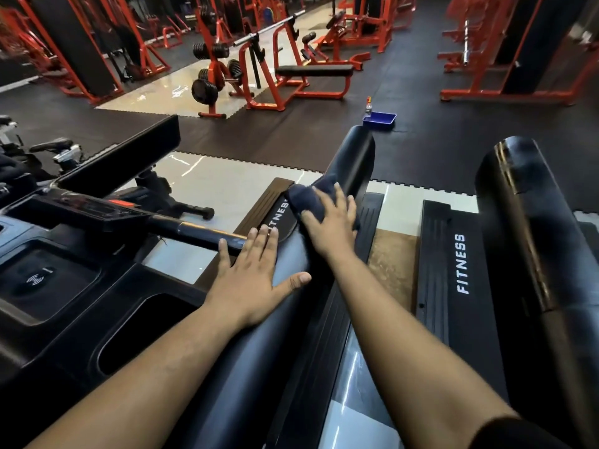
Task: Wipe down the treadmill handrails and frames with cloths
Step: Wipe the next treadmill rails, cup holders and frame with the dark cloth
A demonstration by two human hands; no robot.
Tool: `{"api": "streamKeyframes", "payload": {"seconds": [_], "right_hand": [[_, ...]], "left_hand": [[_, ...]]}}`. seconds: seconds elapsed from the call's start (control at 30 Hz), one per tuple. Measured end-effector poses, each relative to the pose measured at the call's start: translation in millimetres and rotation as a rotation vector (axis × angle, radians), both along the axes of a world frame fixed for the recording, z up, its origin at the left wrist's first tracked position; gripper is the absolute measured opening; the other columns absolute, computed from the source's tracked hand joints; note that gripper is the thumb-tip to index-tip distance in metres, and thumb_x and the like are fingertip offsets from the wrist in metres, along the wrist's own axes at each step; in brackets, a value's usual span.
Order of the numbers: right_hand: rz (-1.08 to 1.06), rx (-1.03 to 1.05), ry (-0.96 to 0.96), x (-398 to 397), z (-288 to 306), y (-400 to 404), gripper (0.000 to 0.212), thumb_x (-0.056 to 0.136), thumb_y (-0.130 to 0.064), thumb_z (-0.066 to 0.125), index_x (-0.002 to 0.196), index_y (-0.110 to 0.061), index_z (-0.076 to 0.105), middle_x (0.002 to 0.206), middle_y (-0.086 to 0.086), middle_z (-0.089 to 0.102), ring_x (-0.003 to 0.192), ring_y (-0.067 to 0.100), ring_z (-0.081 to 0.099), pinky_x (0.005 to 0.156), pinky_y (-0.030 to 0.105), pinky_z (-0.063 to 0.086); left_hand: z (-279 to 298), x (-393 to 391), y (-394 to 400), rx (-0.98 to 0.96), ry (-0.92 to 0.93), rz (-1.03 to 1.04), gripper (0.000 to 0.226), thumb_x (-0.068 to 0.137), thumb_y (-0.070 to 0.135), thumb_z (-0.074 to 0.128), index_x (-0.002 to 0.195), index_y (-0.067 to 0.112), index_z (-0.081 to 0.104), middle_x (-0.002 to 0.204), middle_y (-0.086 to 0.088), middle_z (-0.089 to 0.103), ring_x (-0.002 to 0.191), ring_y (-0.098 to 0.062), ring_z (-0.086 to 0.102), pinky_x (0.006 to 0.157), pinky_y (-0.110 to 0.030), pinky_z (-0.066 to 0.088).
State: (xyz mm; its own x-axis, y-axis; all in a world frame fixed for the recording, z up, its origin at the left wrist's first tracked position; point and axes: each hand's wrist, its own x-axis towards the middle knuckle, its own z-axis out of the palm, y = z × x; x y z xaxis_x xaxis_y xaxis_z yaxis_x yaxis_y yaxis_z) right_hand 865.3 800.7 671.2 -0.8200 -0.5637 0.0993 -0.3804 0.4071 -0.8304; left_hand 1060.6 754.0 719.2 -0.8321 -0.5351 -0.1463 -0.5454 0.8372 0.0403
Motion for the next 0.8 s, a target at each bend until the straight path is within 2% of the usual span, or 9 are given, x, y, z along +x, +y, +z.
{"api": "streamKeyframes", "payload": {"seconds": [0.13, 0.23, 0.3, 0.37, 0.47, 0.57, 0.67, 0.73, 0.8], "right_hand": [[0.059, -0.057, 0.125, 33.3, -31.1, 9.9, 0.064, 0.077, -0.064, 0.053, 0.140, -0.055, 0.042, 0.166, -0.022, 0.011, 0.154, 0.012, -0.001, 0.112, 0.073, 0.016], [0.071, -0.079, 0.132, -6.4, -26.1, -5.1, 0.061, 0.078, -0.063, 0.056, 0.138, -0.056, 0.046, 0.165, -0.021, 0.016, 0.154, 0.011, 0.001, 0.112, 0.074, 0.016], [0.024, -0.099, 0.048, -51.0, -15.5, -18.3, 0.058, 0.089, -0.053, 0.063, 0.145, -0.051, 0.047, 0.169, -0.014, 0.014, 0.156, 0.019, 0.001, 0.118, 0.071, 0.016], [-0.057, -0.139, -0.093, -83.1, -9.7, -25.1, 0.062, 0.095, -0.044, 0.064, 0.153, -0.044, 0.041, 0.172, -0.008, 0.007, 0.157, 0.023, 0.000, 0.122, 0.064, 0.016], [-0.115, -0.183, -0.147, -71.0, -21.9, -21.8, 0.067, 0.096, -0.040, 0.064, 0.156, -0.043, 0.034, 0.173, -0.007, 0.002, 0.158, 0.024, -0.002, 0.125, 0.057, 0.013], [-0.041, -0.287, -0.040, -22.4, -44.6, -5.2, 0.067, 0.087, -0.050, 0.062, 0.150, -0.049, 0.041, 0.171, -0.011, 0.007, 0.156, 0.019, 0.000, 0.126, 0.050, 0.012], [0.111, -0.269, 0.086, -12.6, -55.6, 9.9, 0.066, 0.082, -0.060, 0.057, 0.145, -0.057, 0.036, 0.168, -0.020, 0.007, 0.155, 0.011, -0.001, 0.122, 0.047, 0.010], [0.111, -0.221, 0.131, -41.5, -51.4, 3.2, 0.066, 0.085, -0.058, 0.060, 0.149, -0.052, 0.042, 0.170, -0.010, 0.010, 0.157, 0.019, 0.003, 0.121, 0.047, 0.012], [-0.001, -0.178, 0.013, -73.0, -35.2, -11.2, 0.067, 0.093, -0.048, 0.065, 0.155, -0.041, 0.040, 0.172, -0.001, 0.009, 0.158, 0.027, 0.005, 0.123, 0.045, 0.011]], "left_hand": [[-4.4, -29.2, -7.0, -0.029, 0.009, 0.011, 0.132, 0.059, 0.099, -0.016, 0.161, 0.017, -0.018, 0.171, 0.001, -0.020, 0.155, -0.011, -0.024, 0.123, -0.059, -0.015], [-6.0, -52.3, -13.6, -0.062, 0.012, 0.000, 0.135, 0.056, 0.099, -0.021, 0.162, 0.016, -0.016, 0.172, 0.000, -0.017, 0.156, -0.013, -0.020, 0.123, -0.060, -0.014], [-4.9, -69.8, -18.0, -0.076, 0.012, -0.010, 0.132, 0.058, 0.099, -0.020, 0.162, 0.018, -0.016, 0.171, 0.002, -0.019, 0.156, -0.012, -0.021, 0.122, -0.061, -0.014], [-4.4, -84.3, -20.2, -0.075, 0.011, -0.012, 0.130, 0.059, 0.100, -0.017, 0.162, 0.020, -0.017, 0.171, 0.002, -0.019, 0.156, -0.012, -0.020, 0.122, -0.062, -0.012], [-9.0, -94.2, -22.7, -0.054, 0.017, -0.011, 0.127, 0.063, 0.103, -0.009, 0.162, 0.024, -0.018, 0.172, 0.005, -0.016, 0.157, -0.010, -0.016, 0.123, -0.062, -0.008], [-12.6, -92.1, -25.3, -0.052, 0.064, -0.009, 0.130, 0.060, 0.103, -0.011, 0.160, 0.021, -0.023, 0.171, 0.004, -0.017, 0.157, -0.009, -0.014, 0.124, -0.061, -0.007], [-13.9, -90.3, -23.9, -0.042, 0.098, 0.005, 0.134, 0.059, 0.103, -0.011, 0.159, 0.014, -0.025, 0.170, 0.000, -0.022, 0.158, -0.012, -0.014, 0.125, -0.057, -0.010], [-11.9, -90.2, -22.3, -0.053, 0.114, 0.014, 0.135, 0.057, 0.103, -0.014, 0.158, 0.014, -0.026, 0.169, 0.001, -0.026, 0.157, -0.012, -0.018, 0.125, -0.056, -0.012], [-10.2, -89.6, -21.0, -0.040, 0.110, 0.018, 0.135, 0.054, 0.103, -0.017, 0.158, 0.016, -0.028, 0.169, 0.002, -0.026, 0.156, -0.011, -0.020, 0.125, -0.056, -0.012]]}}
